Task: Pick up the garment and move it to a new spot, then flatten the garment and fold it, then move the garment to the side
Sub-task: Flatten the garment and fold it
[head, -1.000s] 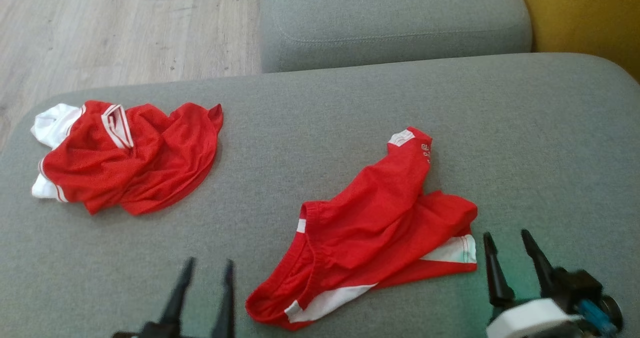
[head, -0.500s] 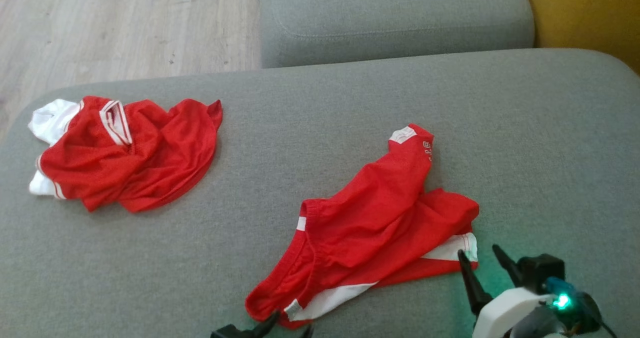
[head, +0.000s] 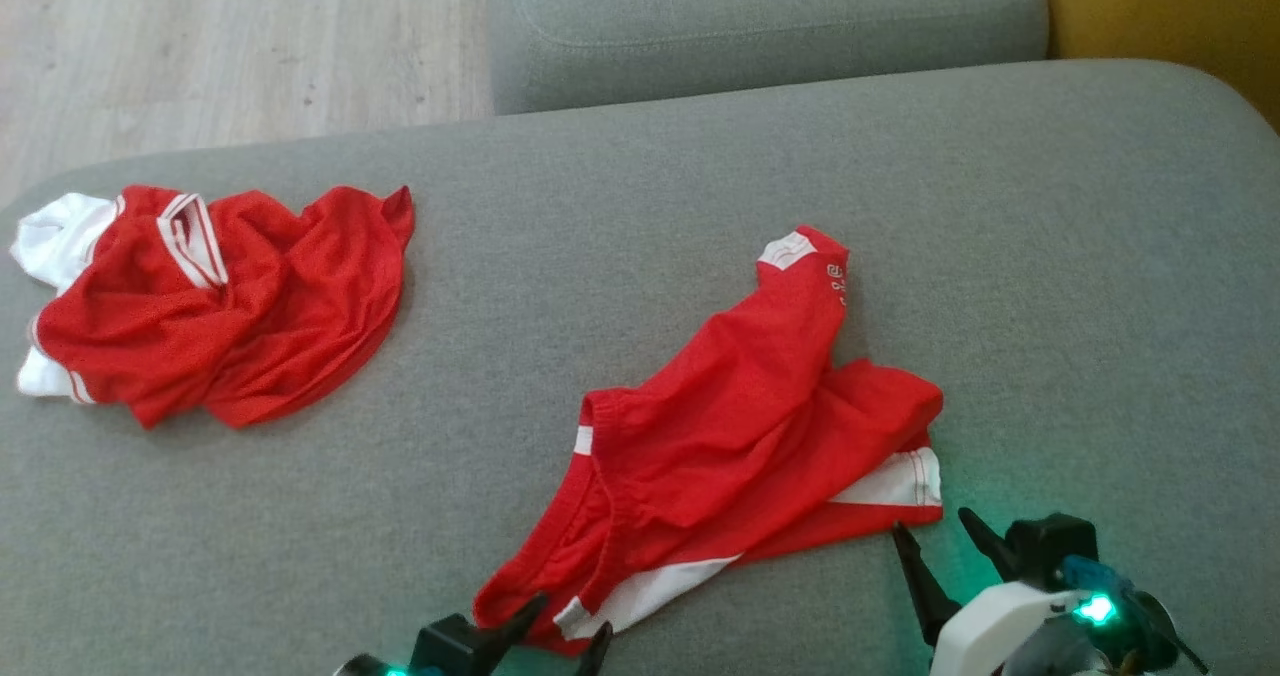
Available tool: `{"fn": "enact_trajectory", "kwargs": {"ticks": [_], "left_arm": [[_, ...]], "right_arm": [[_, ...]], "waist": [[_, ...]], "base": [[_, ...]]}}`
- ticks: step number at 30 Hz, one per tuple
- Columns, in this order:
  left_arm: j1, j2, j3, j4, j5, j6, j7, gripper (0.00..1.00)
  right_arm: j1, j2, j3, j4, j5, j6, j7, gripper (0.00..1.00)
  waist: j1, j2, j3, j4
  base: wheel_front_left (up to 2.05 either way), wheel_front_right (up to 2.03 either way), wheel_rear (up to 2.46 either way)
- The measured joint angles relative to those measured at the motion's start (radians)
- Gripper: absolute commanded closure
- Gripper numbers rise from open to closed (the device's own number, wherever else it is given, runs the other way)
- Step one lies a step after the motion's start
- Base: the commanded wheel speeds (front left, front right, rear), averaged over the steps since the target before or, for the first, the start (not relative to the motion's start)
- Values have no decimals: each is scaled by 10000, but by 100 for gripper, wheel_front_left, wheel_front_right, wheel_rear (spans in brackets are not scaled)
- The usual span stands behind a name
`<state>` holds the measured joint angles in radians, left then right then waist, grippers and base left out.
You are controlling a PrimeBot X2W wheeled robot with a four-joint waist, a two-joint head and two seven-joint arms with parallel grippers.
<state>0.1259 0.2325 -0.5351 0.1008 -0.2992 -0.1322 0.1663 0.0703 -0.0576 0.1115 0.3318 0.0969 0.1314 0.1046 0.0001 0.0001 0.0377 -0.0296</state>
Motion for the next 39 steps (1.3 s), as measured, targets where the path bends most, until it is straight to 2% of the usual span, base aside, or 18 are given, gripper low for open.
{"fn": "enact_trajectory", "kwargs": {"ticks": [10,14,31,33,35,36,39], "left_arm": [[-410,12,-174,686,-109,0,-8,0],[-467,13,-249,890,-211,0,-81,10],[-637,79,-495,1037,-359,0,-196,19],[-654,84,-523,1041,-403,0,-196,22],[-670,88,-556,1043,-460,0,-196,24],[-675,92,-573,1043,-460,0,-196,25],[-686,96,-637,1043,-533,0,-194,30]], "right_arm": [[-920,25,125,612,17,0,90,0],[-1206,29,240,978,182,0,96,0],[-1875,61,372,1948,504,0,-82,0],[-1923,61,410,2015,564,0,-94,0],[-1970,61,456,2090,642,0,-136,9],[-2015,61,477,2146,696,0,-136,16],[-2066,59,546,2213,738,0,-165,26]], "waist": [[0,0,326,-221],[0,0,394,-239],[0,0,524,-146],[0,0,539,-154],[0,0,543,-157],[0,0,542,-157],[0,0,528,-156]], "base": [[0,0,0],[0,0,0],[0,0,0],[0,0,0],[0,0,0],[0,0,0],[0,0,0]]}}
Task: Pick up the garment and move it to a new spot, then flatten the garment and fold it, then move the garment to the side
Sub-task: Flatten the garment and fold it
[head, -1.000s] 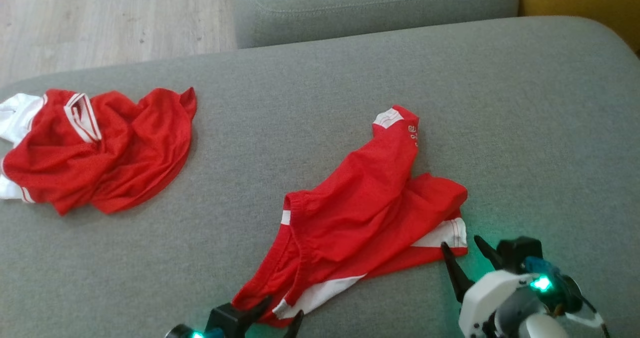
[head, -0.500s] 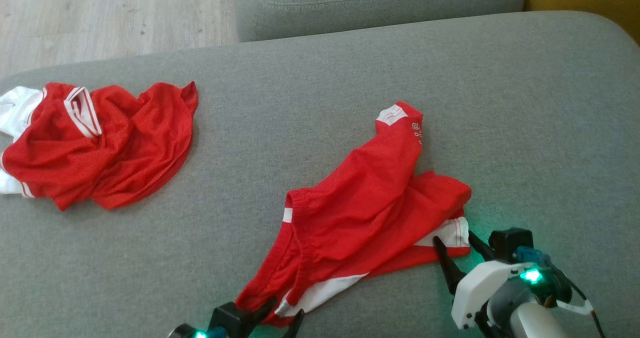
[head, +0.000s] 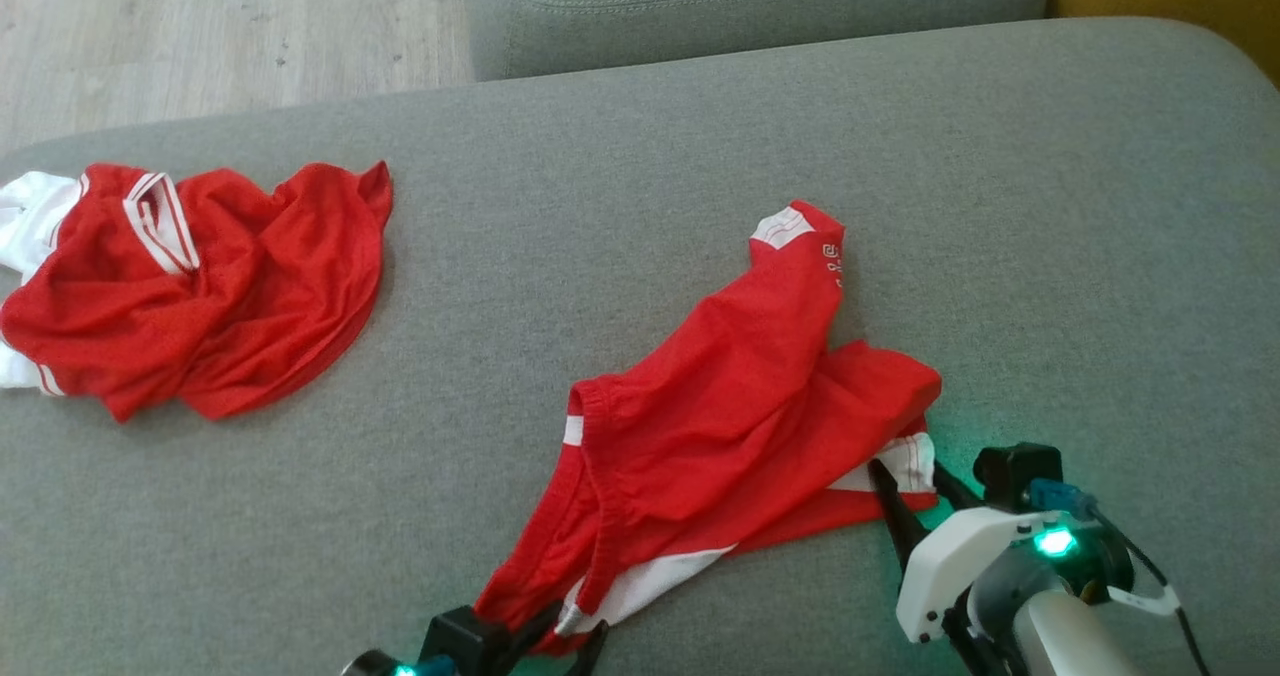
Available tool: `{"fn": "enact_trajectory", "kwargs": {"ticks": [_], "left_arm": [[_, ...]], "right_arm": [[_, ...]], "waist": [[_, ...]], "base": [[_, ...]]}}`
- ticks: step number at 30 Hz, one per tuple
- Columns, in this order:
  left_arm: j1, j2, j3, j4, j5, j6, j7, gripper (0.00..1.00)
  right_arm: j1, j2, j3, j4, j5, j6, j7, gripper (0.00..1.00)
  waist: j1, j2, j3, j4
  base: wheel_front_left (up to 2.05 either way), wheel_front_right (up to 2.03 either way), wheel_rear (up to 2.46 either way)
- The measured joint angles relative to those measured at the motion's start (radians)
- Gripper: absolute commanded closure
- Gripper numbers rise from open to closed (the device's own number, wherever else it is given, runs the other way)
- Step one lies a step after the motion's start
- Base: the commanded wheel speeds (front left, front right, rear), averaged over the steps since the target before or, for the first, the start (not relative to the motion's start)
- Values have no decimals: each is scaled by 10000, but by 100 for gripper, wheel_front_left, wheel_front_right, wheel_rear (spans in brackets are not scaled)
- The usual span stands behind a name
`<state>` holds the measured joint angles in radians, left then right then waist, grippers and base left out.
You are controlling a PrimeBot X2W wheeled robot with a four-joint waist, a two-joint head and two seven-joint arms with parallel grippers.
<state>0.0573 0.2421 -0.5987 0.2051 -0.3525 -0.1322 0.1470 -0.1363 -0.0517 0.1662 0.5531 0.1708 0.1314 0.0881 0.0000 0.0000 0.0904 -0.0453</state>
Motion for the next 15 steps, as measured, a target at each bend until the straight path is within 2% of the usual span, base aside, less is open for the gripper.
{"fn": "enact_trajectory", "kwargs": {"ticks": [3,4,6,7,8,10,11,15], "left_arm": [[-7,23,-65,-2,-33,0,0,35],[-7,31,-84,-4,-61,0,0,37],[-7,44,-100,-4,-104,0,0,46],[-7,52,-107,-6,-111,0,2,52],[-8,56,-121,-6,-169,0,13,55],[-8,61,-165,-25,-305,0,17,75],[-8,58,-167,-63,-435,0,17,100],[13,12,-169,-648,-1517,0,25,100]], "right_arm": [[0,0,79,48,59,0,0,44],[-1,0,102,48,69,0,-4,55],[-2,0,136,52,71,0,-15,69],[-2,0,153,52,98,0,-17,92],[-2,2,174,52,171,0,-31,100],[1,4,207,50,244,0,-50,100],[8,2,217,33,249,0,-48,100],[153,-113,274,-596,412,0,61,100]], "waist": [[-1,0,-10,-5],[0,0,-6,-8],[0,0,-2,-18],[0,0,-5,-24],[0,0,-14,-31],[0,0,-43,-43],[0,0,-64,-46],[0,0,-175,-60]], "base": [[0,0,0],[0,0,0],[0,0,0],[0,0,0],[0,0,0],[0,0,0],[0,0,0],[0,0,0]]}}
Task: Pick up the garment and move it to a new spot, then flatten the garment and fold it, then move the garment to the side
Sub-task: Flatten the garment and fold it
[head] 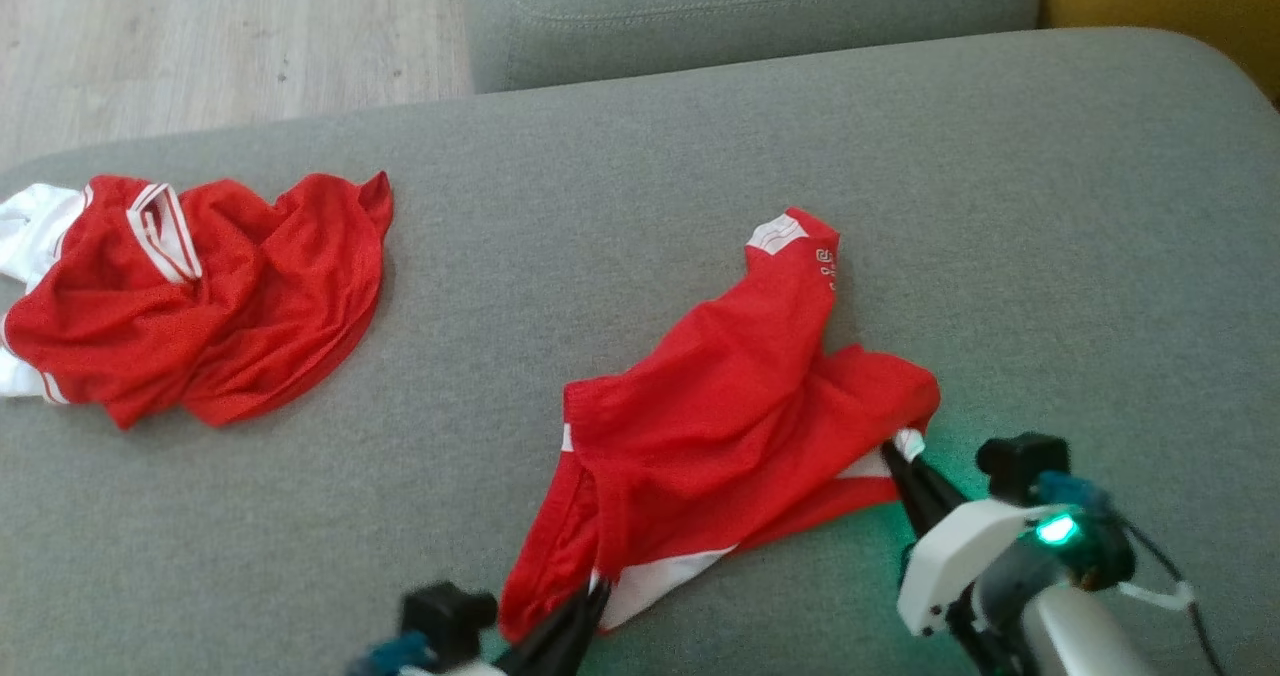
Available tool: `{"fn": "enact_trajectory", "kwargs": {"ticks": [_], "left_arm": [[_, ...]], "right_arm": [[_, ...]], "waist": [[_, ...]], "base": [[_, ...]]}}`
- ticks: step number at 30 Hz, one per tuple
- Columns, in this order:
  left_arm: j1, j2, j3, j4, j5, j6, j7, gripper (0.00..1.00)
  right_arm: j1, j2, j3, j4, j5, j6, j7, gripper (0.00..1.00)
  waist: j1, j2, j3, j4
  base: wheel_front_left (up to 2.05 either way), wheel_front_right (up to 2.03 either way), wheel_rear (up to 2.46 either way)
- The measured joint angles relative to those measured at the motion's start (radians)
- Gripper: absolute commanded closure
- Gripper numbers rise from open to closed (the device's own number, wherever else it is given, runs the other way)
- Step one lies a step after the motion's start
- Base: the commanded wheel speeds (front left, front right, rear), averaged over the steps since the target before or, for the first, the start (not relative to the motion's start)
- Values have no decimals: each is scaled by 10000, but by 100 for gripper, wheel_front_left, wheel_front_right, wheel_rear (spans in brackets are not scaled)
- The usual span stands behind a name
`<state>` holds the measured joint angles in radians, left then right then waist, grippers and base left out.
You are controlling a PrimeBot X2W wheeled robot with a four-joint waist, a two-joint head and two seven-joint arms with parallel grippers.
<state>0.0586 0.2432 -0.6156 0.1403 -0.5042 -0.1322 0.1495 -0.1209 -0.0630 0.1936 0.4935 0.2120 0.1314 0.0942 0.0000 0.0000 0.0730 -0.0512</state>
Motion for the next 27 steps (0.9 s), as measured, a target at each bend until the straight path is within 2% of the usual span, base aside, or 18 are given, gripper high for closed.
{"fn": "enact_trajectory", "kwargs": {"ticks": [4,11,18,20,21,24,27], "left_arm": [[151,-42,268,-1597,-2150,0,-17,100],[244,430,1356,-4865,-4738,2,92,100],[204,654,1854,-7388,-6335,33,593,100],[34,656,1942,-7894,-6621,144,759,100],[-274,648,2077,-8326,-6840,382,874,100],[-901,571,2502,-8671,-7237,761,957,100],[-1750,606,3030,-8521,-7156,1124,1057,100]], "right_arm": [[510,-412,69,-1770,815,0,506,100],[1729,-1668,-639,-6293,3219,0,1987,100],[2180,-2153,-2098,-9866,5304,0,3024,100],[2174,-2330,-2479,-10665,5929,0,3296,100],[2164,-2502,-2955,-11269,6521,0,3555,100],[2122,-2729,-3576,-11704,7179,0,3994,100],[1787,-2913,-3856,-11561,7342,0,4347,100]], "waist": [[0,0,-124,-84],[-2,0,-314,-420],[-2,0,-323,-847],[-1,0,-272,-947],[-1,0,-187,-1025],[-1,0,19,-1112],[0,0,326,-1175]], "base": [[0,0,0],[0,0,0],[0,0,0],[0,0,0],[0,0,0],[0,0,0],[0,0,0]]}}
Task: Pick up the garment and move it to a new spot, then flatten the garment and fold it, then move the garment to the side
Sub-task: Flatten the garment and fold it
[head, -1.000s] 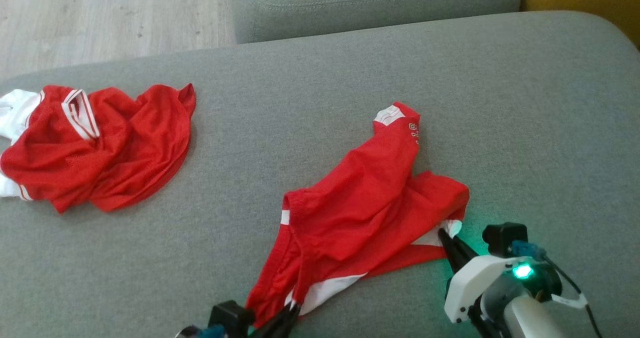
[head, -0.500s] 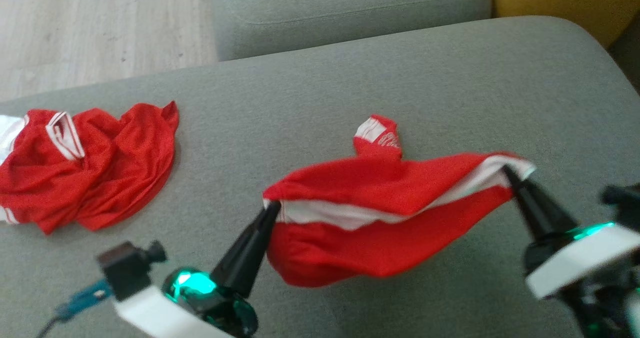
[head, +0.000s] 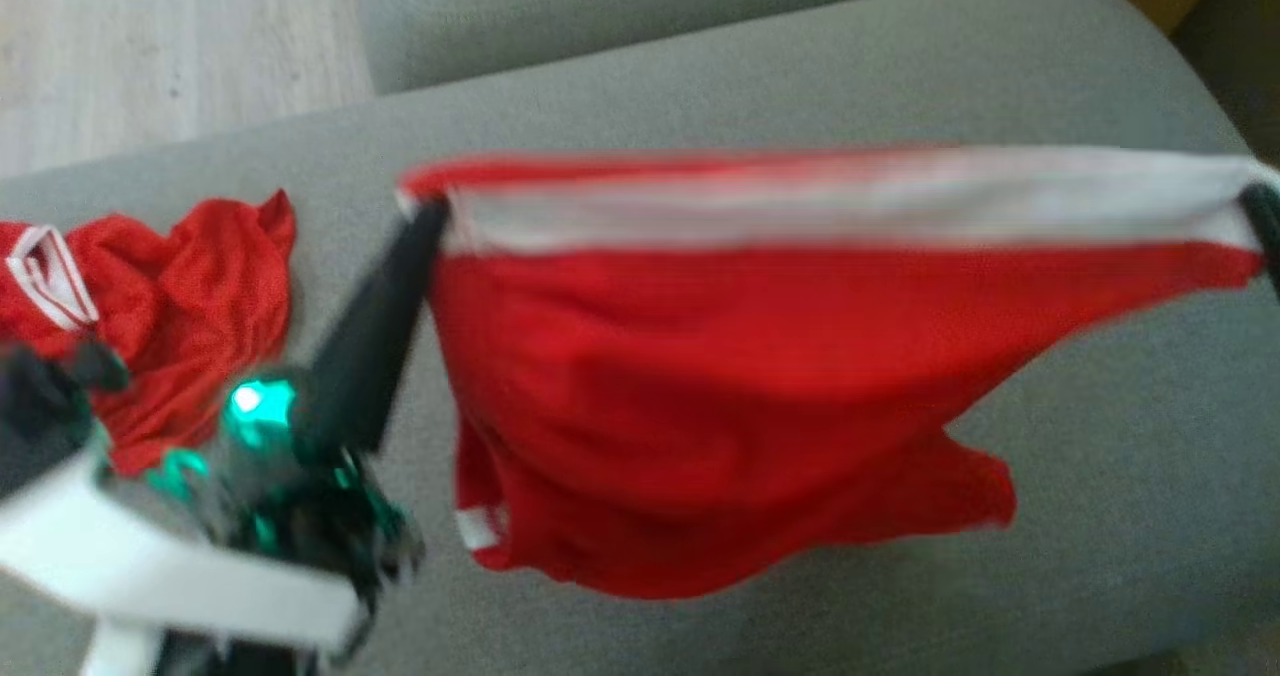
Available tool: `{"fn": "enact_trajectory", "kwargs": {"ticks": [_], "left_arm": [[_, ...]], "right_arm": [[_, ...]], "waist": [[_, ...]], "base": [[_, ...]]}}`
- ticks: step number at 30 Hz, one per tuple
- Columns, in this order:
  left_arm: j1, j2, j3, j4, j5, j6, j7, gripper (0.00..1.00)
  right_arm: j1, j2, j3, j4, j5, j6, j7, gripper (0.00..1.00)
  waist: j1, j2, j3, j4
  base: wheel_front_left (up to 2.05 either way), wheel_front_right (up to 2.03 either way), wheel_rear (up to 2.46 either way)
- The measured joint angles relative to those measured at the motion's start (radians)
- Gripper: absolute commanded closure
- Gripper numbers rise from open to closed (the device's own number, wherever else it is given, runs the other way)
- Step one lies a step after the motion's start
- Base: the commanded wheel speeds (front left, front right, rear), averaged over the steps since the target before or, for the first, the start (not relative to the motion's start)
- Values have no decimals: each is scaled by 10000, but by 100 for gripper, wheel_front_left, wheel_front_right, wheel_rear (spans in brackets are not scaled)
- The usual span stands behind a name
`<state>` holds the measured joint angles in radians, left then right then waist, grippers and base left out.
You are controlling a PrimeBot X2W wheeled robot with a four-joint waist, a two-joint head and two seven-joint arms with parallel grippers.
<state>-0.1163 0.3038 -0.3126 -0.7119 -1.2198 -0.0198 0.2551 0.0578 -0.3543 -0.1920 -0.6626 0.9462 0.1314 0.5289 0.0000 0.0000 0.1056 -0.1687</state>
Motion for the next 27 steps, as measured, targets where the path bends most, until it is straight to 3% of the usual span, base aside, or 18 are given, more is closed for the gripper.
{"fn": "enact_trajectory", "kwargs": {"ticks": [4,7,9,10,13,16,20,23,27], "left_arm": [[-1431,0,370,1116,343,330,146,100],[-2765,-12,447,2397,725,391,255,100],[-3803,-31,416,3405,1034,349,290,100],[-3803,-31,416,3405,1034,349,290,100],[-5636,-332,391,5265,1580,134,25,100],[-7541,-765,278,7333,2569,-184,-940,100],[-9524,-1271,146,9657,3847,-608,-2629,100],[-10123,-1469,-146,10786,4240,-863,-3601,100],[-9604,-1501,-663,11804,4328,-1012,-4474,100]], "right_arm": [[-1563,82,541,871,144,0,514,100],[-3208,495,1275,2036,-259,0,928,100],[-4511,1145,1657,3101,-656,0,1026,100],[-4511,1145,1657,3101,-656,0,1026,100],[-6626,2199,1858,5026,-1881,0,922,100],[-8680,2698,1847,6938,-3062,0,-146,100],[-10546,2757,2280,8826,-3860,0,-2090,100],[-10803,2778,3095,9751,-3847,0,-3352,100],[-10100,2504,4266,10744,-3463,0,-4654,100]], "waist": [[1,0,569,-44],[2,0,1106,-42],[3,0,1480,-36],[3,0,1480,-36],[4,0,2034,-19],[6,-1,2496,2],[4,-1,2932,25],[3,-1,3130,23],[0,-1,3138,7]], "base": [[0,0,0],[0,0,0],[0,0,0],[0,0,0],[0,0,0],[0,0,0],[0,0,0],[0,0,0],[0,0,0]]}}
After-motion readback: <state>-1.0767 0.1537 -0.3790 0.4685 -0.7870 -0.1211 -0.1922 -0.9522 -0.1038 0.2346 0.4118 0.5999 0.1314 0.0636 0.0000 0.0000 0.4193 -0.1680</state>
